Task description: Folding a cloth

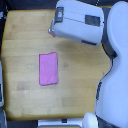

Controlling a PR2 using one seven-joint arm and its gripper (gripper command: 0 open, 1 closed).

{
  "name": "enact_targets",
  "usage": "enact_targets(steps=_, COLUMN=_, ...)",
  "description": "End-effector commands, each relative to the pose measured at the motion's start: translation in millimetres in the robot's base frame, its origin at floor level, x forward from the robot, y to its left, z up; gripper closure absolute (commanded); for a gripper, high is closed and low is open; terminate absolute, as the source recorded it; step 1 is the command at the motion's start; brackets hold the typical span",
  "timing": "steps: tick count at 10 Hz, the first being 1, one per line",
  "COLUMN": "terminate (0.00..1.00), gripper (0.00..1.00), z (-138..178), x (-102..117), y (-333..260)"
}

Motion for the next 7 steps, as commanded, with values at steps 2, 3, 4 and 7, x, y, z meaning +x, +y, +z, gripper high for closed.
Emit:
enact_targets(steps=2, terminate=0.0, gripper=0.0, z=4.2, x=16.4, y=-116.2)
enact_targets(steps=3, terminate=0.0, gripper=0.0, z=6.4, x=17.9, y=-139.4)
enact_targets(steps=4, terminate=0.0, gripper=0.0, z=6.7, x=18.3, y=-145.3)
enact_targets(steps=7, terminate=0.0, gripper=0.0, z=15.2, x=21.9, y=-185.3)
